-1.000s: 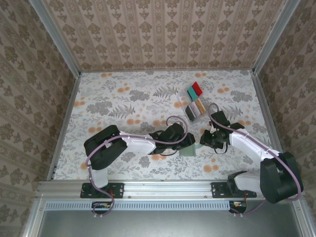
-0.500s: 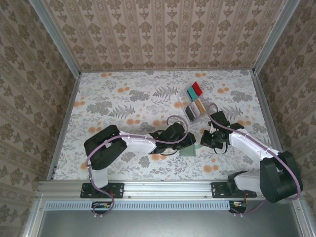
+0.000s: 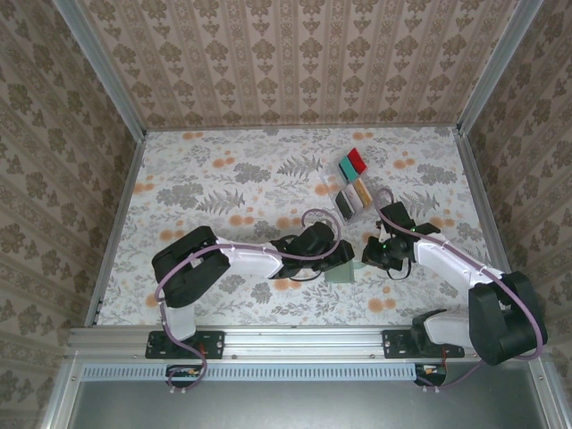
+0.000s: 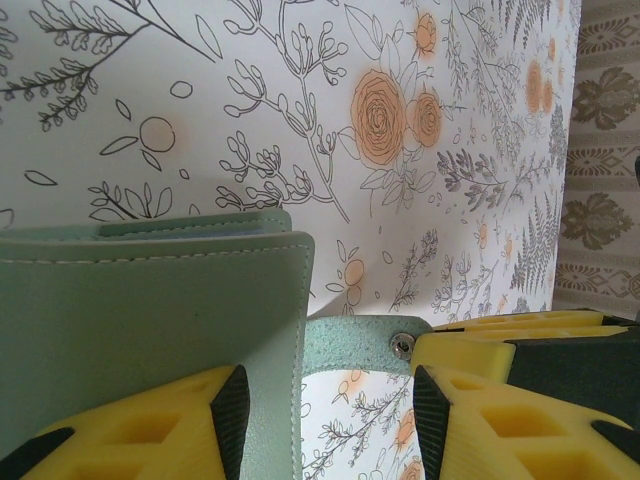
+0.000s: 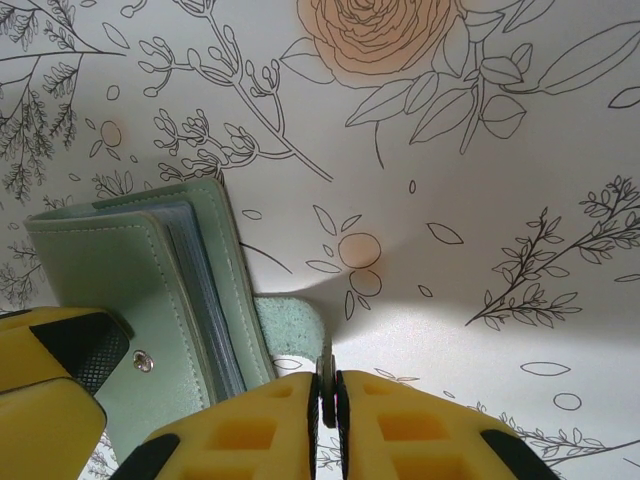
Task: Put the credit cards into the card holder
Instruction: Close the card holder at the center of the table.
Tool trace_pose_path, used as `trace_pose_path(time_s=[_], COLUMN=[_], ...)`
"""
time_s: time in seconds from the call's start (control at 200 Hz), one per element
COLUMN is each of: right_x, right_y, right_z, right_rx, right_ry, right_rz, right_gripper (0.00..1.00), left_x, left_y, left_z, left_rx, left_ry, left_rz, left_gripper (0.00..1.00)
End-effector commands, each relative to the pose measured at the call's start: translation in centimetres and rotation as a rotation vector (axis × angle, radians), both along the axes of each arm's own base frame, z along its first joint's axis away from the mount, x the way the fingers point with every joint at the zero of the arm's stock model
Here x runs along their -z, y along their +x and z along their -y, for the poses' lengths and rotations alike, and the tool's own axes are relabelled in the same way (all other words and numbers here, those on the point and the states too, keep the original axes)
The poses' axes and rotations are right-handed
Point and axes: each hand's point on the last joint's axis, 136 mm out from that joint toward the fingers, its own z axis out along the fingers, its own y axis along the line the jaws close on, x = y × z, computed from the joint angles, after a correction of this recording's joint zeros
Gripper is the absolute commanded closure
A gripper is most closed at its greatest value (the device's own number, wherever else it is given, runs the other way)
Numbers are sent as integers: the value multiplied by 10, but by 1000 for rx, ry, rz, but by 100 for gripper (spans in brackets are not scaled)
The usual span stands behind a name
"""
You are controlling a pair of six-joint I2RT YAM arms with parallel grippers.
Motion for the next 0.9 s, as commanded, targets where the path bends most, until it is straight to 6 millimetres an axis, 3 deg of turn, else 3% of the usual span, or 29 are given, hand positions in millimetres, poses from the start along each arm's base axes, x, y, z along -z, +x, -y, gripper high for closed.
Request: trace_pose_path(time_s=[0.0,0.345,0.665,0.895], right_x=[-2,-2,1,-6], right_y=[-4,-6,-7,-3], right_z=[2,4,2,-2], right_rx=[-1,-4,-11,-19], right_ry=[-3,-10,-5,18], right_rz=[4,1,-6,19], right_gripper=[85,85,98,99], left_x=[2,3,-12,-27], left_y=[-1,-1,0,6], left_z=[0,0,2,-28], left_rx=[19,19,45,17], left_ry=[25,27,21,137], left_rz=[5,4,46,126], left_gripper=[50,50,48,42])
